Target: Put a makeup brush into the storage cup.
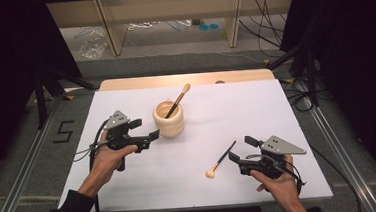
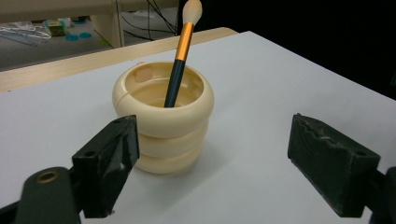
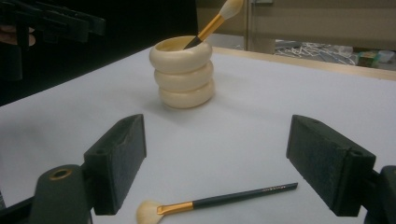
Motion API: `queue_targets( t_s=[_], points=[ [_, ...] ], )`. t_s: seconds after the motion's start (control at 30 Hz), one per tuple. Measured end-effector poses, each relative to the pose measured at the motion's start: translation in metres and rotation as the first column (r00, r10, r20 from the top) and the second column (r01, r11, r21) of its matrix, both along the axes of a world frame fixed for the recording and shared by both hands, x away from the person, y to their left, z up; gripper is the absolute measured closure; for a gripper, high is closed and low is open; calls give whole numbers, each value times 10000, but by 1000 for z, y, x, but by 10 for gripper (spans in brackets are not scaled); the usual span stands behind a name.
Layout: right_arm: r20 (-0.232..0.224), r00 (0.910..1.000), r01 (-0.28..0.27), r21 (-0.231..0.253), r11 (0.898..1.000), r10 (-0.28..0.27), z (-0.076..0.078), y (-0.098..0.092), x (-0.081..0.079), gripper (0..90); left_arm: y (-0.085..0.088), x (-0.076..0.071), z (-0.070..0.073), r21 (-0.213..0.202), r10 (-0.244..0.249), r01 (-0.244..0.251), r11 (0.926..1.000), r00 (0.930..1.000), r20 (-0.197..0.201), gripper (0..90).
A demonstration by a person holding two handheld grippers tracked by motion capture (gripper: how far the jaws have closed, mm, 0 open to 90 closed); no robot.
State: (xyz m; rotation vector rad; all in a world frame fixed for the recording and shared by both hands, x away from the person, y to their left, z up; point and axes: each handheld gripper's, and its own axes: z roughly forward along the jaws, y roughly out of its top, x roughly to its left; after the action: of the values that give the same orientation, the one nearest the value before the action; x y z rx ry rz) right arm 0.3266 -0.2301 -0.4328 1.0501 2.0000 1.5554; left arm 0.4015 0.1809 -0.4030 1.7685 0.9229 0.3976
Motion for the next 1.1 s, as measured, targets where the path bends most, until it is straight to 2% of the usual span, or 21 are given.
queue_targets(
  t_s=[0.03, 0.07, 0.17, 0.2, 0.3, 0.37, 0.4, 0.57, 0.67, 0.73, 0.87, 0.9, 1.0, 1.1],
  points=[
    [80, 10000, 0, -35, 10000, 0, -1, 0, 1, 209, 1, -2, -1, -42, 21, -21, 10000, 10000, 21, 166],
    [50, 10000, 62, -281, 9996, -60, 0, -1, 0, 210, 3, -4, -1, 34, -25, 25, 10000, 10000, 50, 166],
    [57, 10000, 32, -159, 9999, -31, 0, -1, 0, 210, 5, -11, -3, -118, 53, -53, 9999, 10000, 22, 166],
    [57, 10000, 11, -17, 10000, -11, -1, 0, 0, 210, 6, -13, -3, -96, 52, -52, 9999, 10000, 54, 166],
    [-13, 10000, 10, -8, 10000, -10, 0, 0, 0, 210, 8, -18, -5, -59, 47, -46, 10000, 10000, 83, 166],
    [-60, 9999, 80, -212, 9997, -81, 1, -1, -1, 210, 9, -21, -6, -51, 86, -86, 10000, 9999, 118, 166],
    [-17, 10000, 38, -51, 10000, -38, 0, 0, -1, 210, 9, -22, -7, -111, 148, -148, 9998, 9999, 61, 166],
    [1, 10000, 64, -159, 9999, -64, 0, -1, -1, 210, 10, -29, -12, -49, 69, -69, 10000, 9999, 151, 166],
    [3, 10000, 54, -151, 9999, -54, 0, -1, -1, 210, 10, -34, -16, 168, -41, 37, 9999, 9998, 197, 166],
    [14, 10000, 58, -140, 9999, -58, 0, -1, -1, 210, 10, -37, -18, 96, -1, 0, 10000, 10000, 85, 166],
    [21, 10000, 40, -92, 9999, -39, 0, 0, 0, 210, 8, -42, -21, 221, -117, 114, 9997, 9998, 157, 166],
    [-28, 9999, 122, -318, 9994, -123, 1, -1, -1, 210, 8, -43, -21, 209, -116, 112, 9997, 9998, 178, 166],
    [71, 9998, 175, -214, 9996, -174, 0, 0, -1, 210, 8, -46, -21, 245, -168, 163, 9996, 9996, 221, 166],
    [-20, 10000, 73, -28, 10000, -73, 0, 0, -1, 210, 8, -49, -23, 285, -187, 182, 9994, 9996, 192, 166]
  ],
)
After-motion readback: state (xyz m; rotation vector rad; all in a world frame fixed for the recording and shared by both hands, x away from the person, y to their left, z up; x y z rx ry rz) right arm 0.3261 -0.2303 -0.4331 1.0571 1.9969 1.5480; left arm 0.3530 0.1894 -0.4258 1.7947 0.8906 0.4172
